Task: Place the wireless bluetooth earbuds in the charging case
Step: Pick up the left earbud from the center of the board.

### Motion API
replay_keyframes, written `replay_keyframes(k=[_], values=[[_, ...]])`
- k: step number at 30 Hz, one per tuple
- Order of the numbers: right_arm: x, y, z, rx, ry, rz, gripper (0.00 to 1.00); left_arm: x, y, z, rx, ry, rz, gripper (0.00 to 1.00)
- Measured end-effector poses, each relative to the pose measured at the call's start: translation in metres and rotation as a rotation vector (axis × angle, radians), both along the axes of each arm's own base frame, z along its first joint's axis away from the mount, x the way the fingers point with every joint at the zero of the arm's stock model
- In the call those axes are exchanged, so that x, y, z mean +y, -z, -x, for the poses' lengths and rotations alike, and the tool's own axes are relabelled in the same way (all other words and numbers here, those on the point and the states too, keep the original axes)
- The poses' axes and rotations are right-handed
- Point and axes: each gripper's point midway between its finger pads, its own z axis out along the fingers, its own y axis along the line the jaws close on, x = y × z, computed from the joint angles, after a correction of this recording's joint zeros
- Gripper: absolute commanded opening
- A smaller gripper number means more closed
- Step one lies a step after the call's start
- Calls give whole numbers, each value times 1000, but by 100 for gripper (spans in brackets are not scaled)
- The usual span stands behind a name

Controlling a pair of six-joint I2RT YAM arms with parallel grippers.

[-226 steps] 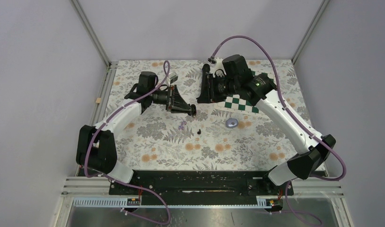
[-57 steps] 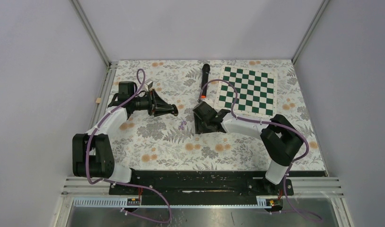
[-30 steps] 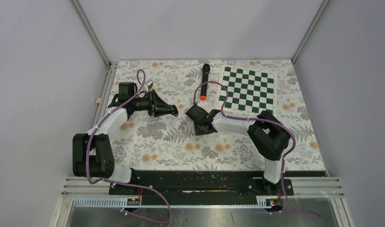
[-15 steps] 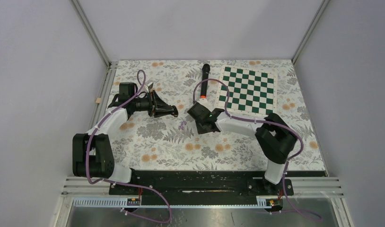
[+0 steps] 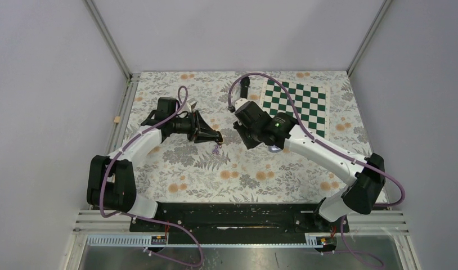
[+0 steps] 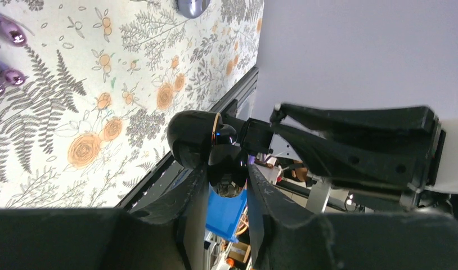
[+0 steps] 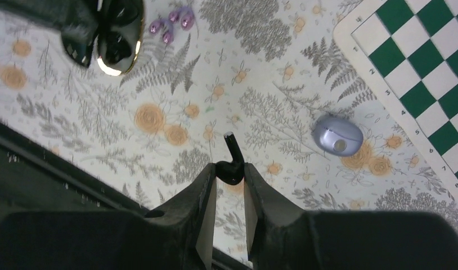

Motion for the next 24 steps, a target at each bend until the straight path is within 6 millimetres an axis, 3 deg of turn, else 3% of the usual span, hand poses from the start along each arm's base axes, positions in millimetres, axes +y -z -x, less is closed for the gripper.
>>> replay_keyframes(k=[6, 12, 20, 24], values=[[-14, -12, 27, 100, -92, 66, 13, -14, -7, -10, 13, -65, -3, 0], [-13, -26, 37, 129, -140, 52, 13, -20, -19, -16, -1, -111, 8, 0], [6, -49, 41, 157, -198, -18, 13, -33, -19, -8, 15, -92, 7, 0], [18, -49, 36, 181, -204, -17, 13, -34, -19, -8, 18, -91, 5, 0]])
